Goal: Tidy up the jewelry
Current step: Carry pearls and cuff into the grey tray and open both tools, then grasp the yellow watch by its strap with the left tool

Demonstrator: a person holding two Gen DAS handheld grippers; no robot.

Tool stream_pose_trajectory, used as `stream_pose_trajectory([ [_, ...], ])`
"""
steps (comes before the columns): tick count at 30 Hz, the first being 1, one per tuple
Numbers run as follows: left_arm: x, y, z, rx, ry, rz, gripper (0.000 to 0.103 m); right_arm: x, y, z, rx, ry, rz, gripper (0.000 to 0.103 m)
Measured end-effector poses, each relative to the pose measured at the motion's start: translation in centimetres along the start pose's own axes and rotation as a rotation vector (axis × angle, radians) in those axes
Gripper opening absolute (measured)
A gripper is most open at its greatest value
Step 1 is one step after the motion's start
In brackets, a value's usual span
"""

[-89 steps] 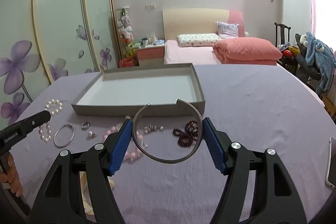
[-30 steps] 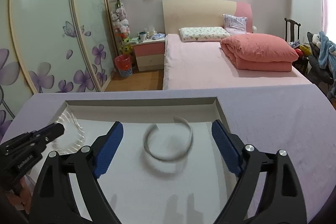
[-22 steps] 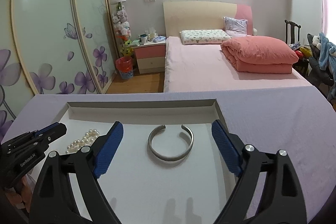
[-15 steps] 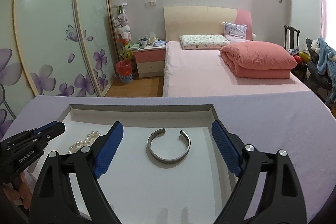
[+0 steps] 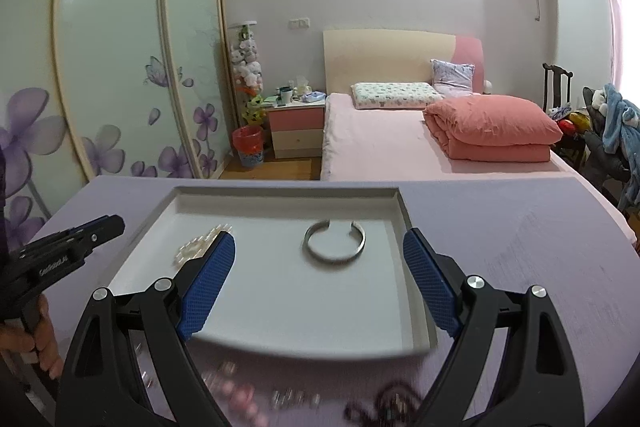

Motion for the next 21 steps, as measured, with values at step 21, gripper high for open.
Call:
stream_pose_trajectory([
  [21,2.6,13.2,-10.7,-0.022,0.068,0.011,0.035,-1.5,13.3,-9.2,-0.065,-0.036,-0.006,0.086],
])
Point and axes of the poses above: each gripper's, at about its wrist camera, not at the fingertips, and z roughly the way its jaws point, x to its right, y to its underside, the point moved 7 cm from there along z, roughly the way its jaws point, and after that the axes turned 10 degrees about -x, right-handed, at the moved point
